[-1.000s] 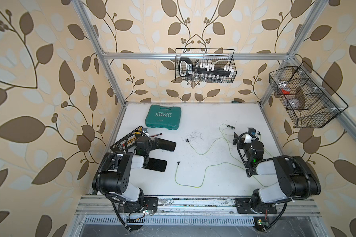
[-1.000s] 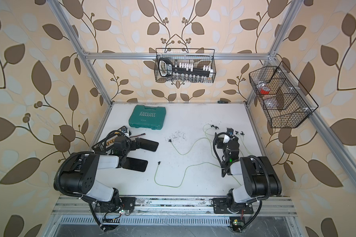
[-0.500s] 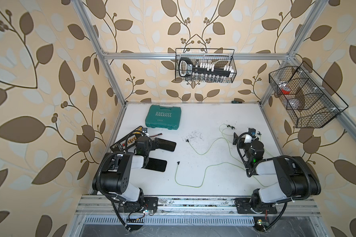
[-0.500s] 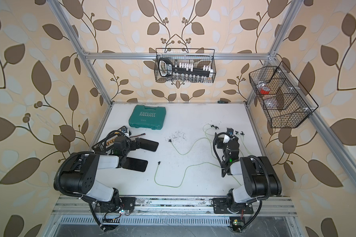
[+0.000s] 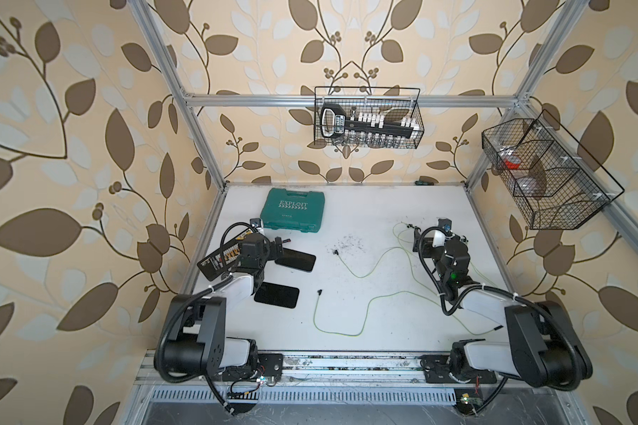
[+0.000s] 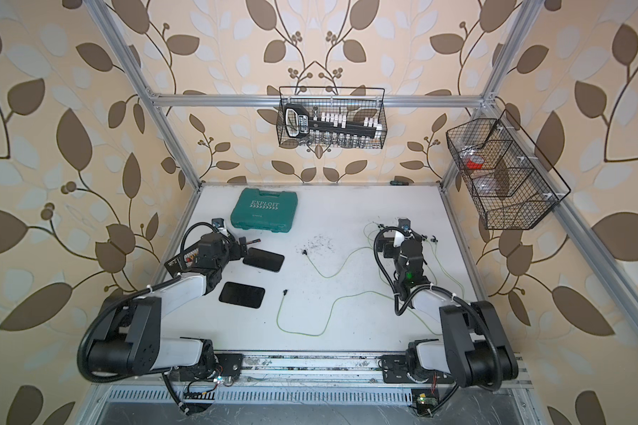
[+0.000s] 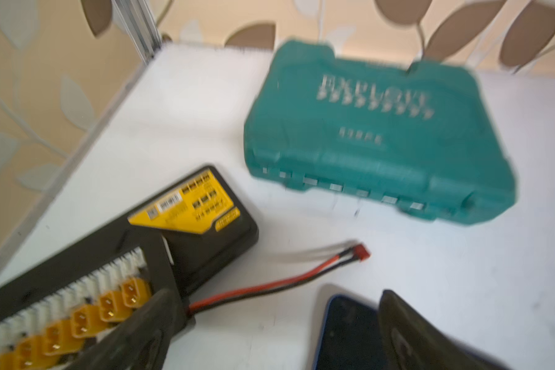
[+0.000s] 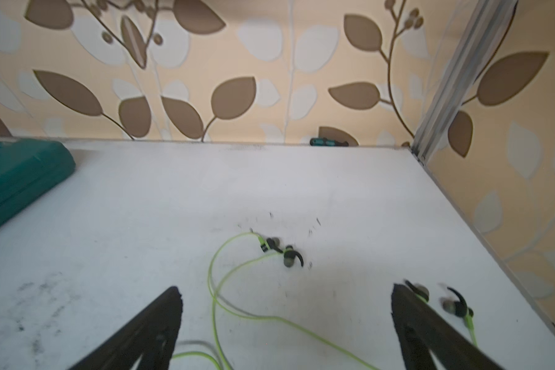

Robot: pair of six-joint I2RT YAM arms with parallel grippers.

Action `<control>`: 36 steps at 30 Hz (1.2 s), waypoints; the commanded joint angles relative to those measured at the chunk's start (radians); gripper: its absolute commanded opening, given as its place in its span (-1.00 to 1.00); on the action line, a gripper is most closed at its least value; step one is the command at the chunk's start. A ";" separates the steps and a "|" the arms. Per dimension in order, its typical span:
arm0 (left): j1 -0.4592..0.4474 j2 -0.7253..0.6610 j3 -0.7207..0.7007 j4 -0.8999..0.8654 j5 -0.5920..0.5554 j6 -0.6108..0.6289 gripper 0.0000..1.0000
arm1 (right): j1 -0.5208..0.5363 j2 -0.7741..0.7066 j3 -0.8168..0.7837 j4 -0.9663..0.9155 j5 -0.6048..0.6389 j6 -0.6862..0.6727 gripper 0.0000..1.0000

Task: Plug wired earphones into phones
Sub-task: Pick up the wired earphone from the center of the board.

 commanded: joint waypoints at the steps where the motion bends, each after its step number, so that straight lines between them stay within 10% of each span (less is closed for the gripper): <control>1: -0.001 -0.217 0.028 -0.205 -0.030 -0.121 0.98 | 0.007 -0.157 0.022 -0.204 0.087 0.065 0.99; 6: 0.000 -0.498 0.028 -0.432 -0.024 -0.583 0.98 | -0.005 -0.402 0.137 -0.673 0.336 0.568 0.99; 12: -0.001 -0.613 0.034 -0.561 0.099 -0.763 0.98 | -0.060 -0.554 0.186 -0.802 -0.063 0.543 0.99; 16: 0.000 -0.680 0.164 -0.974 -0.076 -0.878 0.98 | -0.059 -0.579 0.215 -0.922 -0.084 0.629 0.99; 27: 0.000 -0.611 0.254 -1.308 0.159 -0.845 0.98 | -0.027 -0.546 0.240 -0.997 -0.532 0.668 0.82; 36: -0.001 -0.626 0.100 -1.196 0.264 -0.889 0.98 | 0.758 -0.319 0.254 -0.920 -0.024 0.832 0.59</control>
